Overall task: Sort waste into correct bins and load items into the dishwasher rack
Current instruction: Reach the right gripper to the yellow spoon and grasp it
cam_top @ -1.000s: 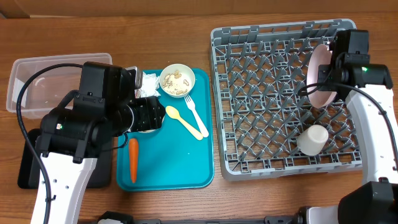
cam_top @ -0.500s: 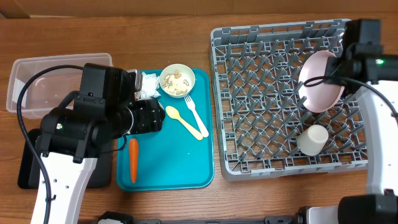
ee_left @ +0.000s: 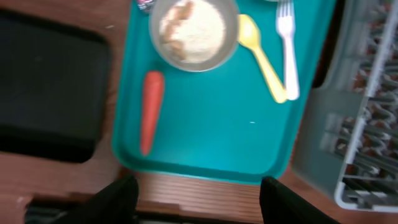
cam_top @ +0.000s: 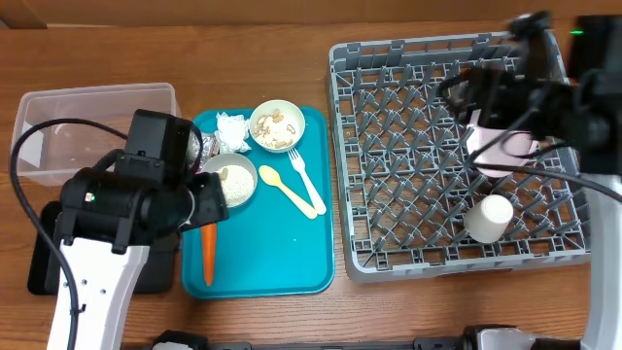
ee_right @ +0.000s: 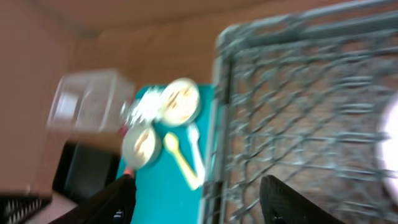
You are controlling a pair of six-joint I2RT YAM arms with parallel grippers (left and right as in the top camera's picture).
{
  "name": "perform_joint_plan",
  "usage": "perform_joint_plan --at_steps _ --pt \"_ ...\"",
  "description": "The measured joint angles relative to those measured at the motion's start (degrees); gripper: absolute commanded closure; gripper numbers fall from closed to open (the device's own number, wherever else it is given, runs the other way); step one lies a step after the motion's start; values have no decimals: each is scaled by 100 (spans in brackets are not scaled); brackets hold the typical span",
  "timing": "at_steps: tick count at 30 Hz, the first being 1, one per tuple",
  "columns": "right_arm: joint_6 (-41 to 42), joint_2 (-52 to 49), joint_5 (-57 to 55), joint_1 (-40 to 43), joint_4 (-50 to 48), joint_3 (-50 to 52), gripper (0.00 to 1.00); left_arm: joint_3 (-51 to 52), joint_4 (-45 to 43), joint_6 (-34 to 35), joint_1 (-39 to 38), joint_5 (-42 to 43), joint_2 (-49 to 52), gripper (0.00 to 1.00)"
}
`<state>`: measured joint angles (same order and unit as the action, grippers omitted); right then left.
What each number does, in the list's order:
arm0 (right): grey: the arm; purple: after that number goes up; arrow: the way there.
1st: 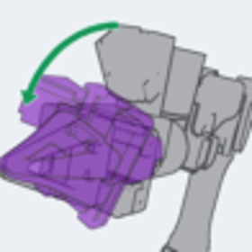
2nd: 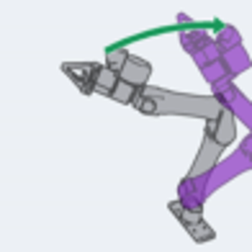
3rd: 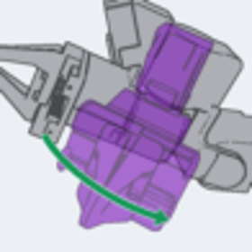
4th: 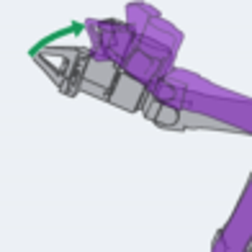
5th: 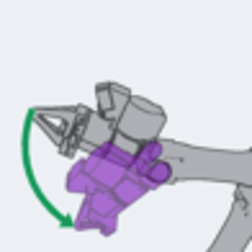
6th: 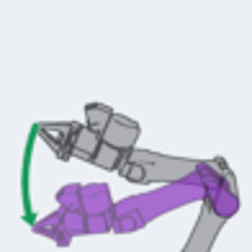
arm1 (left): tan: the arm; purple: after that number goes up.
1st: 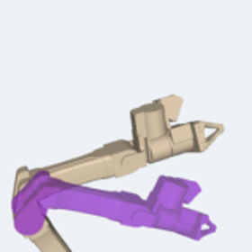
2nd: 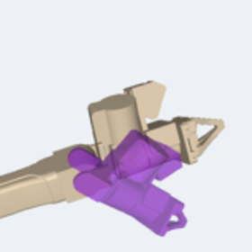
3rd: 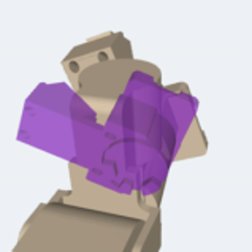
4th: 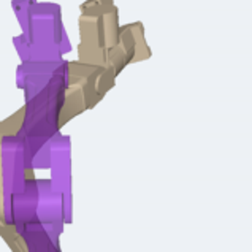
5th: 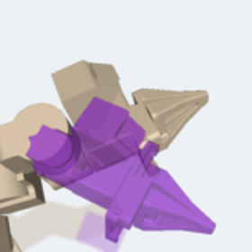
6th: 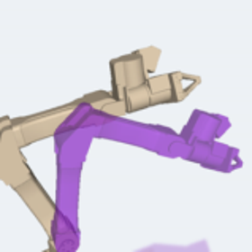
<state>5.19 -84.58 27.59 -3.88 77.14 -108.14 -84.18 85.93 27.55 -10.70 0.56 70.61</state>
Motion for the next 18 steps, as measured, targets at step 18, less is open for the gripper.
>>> perform_joint_plan --at_steps 18 --pt "586 -2492 -2382 -3624 -817 595 41 -1657 1071 284 186 -835 -909 5"
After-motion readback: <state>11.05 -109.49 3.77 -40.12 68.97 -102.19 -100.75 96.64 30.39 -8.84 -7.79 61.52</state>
